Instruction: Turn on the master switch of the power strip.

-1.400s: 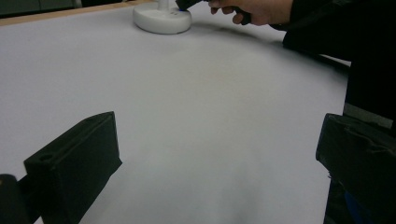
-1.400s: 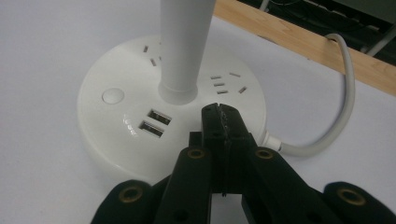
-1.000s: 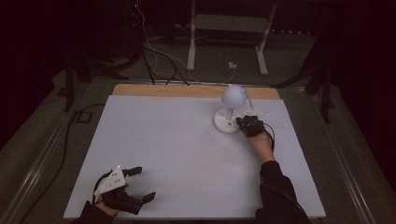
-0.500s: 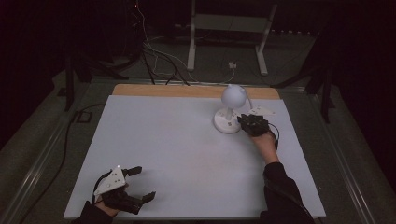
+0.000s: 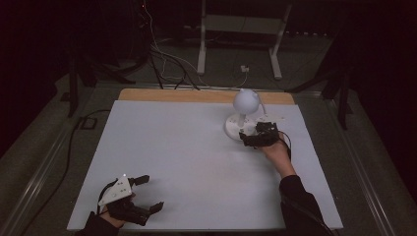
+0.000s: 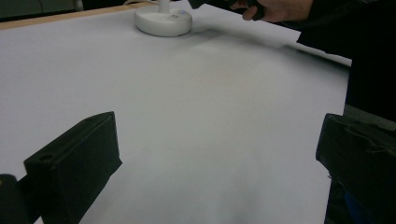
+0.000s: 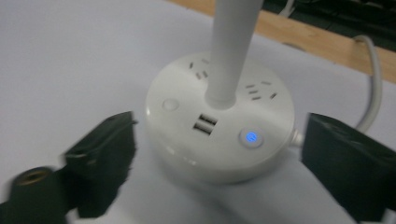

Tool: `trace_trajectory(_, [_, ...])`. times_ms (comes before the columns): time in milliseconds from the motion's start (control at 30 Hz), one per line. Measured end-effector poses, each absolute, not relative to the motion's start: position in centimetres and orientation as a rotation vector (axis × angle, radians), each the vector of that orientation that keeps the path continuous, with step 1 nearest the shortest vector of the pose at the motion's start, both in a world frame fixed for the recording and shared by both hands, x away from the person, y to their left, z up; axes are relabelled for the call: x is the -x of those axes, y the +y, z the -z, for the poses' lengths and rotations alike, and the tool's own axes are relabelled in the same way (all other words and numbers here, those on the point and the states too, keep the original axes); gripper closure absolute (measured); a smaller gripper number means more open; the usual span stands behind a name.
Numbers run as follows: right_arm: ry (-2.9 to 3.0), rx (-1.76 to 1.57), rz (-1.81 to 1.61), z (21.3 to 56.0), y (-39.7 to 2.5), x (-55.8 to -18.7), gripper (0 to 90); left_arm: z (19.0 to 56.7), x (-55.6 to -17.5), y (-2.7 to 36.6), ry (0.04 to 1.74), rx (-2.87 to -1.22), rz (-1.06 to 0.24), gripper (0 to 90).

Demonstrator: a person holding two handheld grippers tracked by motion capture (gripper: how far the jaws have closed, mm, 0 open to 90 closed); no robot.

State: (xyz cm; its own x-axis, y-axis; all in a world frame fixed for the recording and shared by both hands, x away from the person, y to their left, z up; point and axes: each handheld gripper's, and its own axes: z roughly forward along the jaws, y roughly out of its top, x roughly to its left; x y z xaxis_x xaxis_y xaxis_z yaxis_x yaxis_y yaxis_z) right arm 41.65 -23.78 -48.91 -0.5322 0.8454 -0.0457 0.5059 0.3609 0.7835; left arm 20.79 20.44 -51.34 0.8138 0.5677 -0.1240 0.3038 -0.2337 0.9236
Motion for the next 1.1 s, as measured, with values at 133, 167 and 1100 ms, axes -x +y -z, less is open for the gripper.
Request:
trace_trajectory(133, [2.204, -1.185, -1.062, 48.4, -24.1, -41.4, 0.0, 51.4, -20.8, 20.5, 0.666, -1.838, -0.284, 0.1])
trace_trajectory(167, [2.204, -1.185, -1.062, 48.4, -24.1, -41.4, 0.0, 51.4, -20.8, 20.5, 0.666, -1.838, -0.285, 0.1])
trace_trajectory(1100, [2.242, -1.151, -1.162, 49.1, -27.4, -34.2, 0.0, 51.3, -20.7, 20.5, 0.664, -1.836, -0.286, 0.2])
